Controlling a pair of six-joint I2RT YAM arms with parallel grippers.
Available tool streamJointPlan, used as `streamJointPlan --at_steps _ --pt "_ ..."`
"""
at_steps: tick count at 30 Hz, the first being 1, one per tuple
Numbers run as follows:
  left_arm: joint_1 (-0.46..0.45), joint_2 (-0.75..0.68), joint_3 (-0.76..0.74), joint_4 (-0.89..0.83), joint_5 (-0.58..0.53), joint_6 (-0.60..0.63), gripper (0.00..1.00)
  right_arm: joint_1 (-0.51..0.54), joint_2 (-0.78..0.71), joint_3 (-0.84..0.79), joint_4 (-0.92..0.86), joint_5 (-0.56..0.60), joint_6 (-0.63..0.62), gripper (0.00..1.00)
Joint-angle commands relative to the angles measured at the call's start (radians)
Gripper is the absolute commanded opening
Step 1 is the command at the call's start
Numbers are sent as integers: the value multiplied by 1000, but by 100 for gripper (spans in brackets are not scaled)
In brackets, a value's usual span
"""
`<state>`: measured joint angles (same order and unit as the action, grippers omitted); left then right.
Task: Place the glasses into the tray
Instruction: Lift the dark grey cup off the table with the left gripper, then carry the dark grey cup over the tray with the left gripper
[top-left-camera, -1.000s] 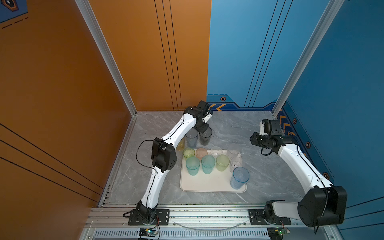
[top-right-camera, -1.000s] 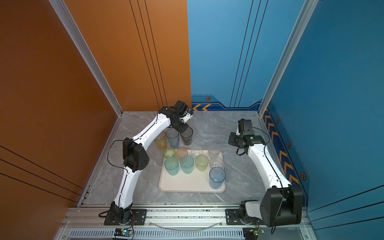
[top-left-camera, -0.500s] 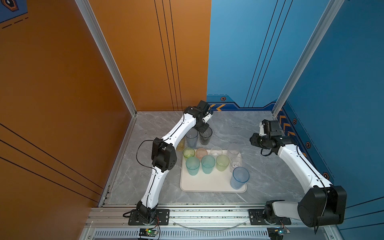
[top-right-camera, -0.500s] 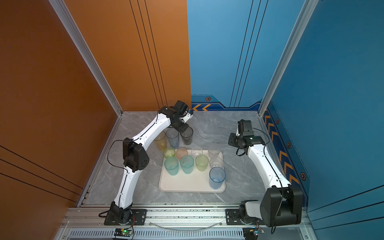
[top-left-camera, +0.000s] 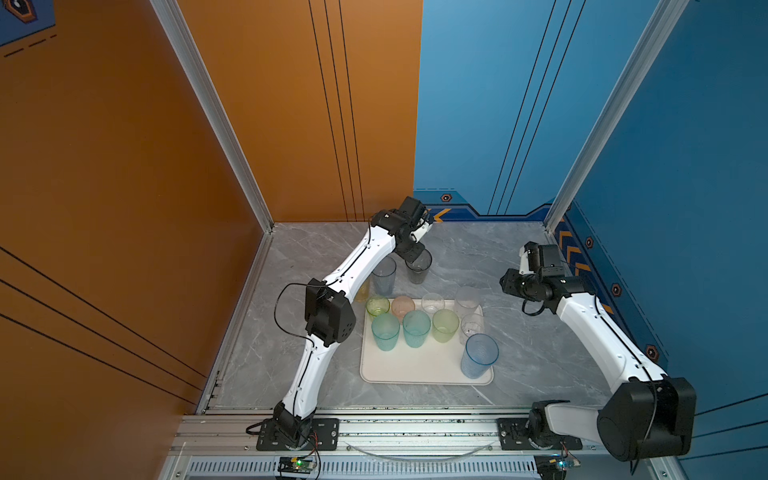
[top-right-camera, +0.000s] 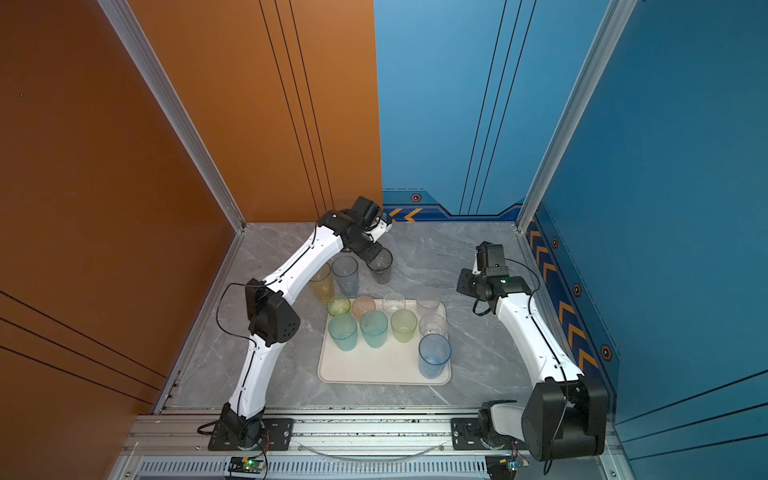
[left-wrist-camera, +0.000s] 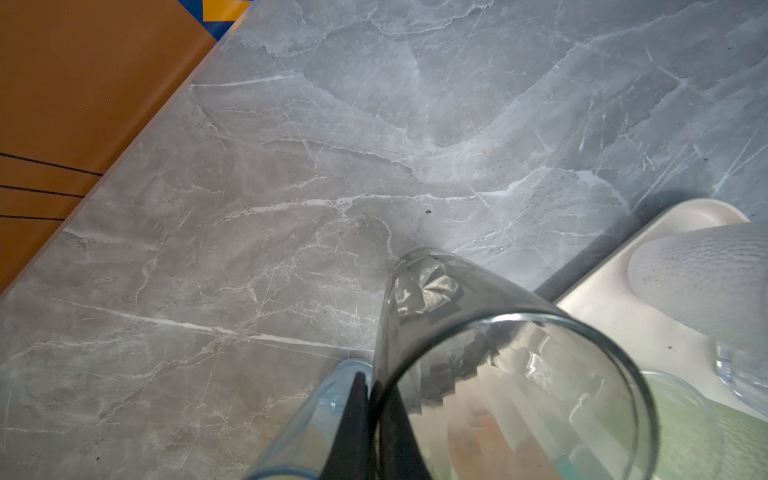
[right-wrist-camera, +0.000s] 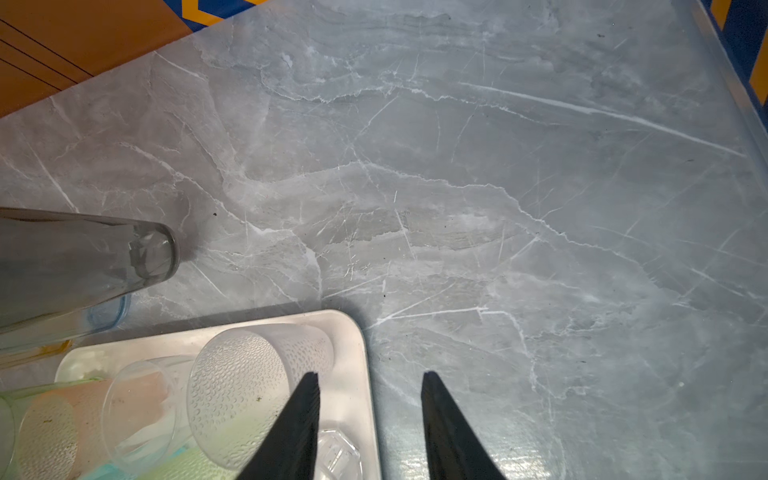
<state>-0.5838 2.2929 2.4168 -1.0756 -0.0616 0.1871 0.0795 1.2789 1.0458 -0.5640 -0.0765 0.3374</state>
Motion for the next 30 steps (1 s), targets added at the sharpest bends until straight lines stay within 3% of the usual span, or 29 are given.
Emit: streamJointPlan --at_steps 1,13,20,26,30 --pt "-27 -126 32 -8 -38 9 0 1 -33 -21 0 -4 -1 40" --pt "-101 -435 -119 -10 -107 34 0 10 -100 -25 -38 0 11 40" --pt "-236 -659 -334 -9 -190 10 0 48 -105 1 -68 27 21 40" --pt "-332 -822 -529 -10 -147 -76 0 91 -105 26 -81 50 32 40" --pt "-397 -876 -622 -13 -59 -113 0 113 -101 49 -95 65 34 40"
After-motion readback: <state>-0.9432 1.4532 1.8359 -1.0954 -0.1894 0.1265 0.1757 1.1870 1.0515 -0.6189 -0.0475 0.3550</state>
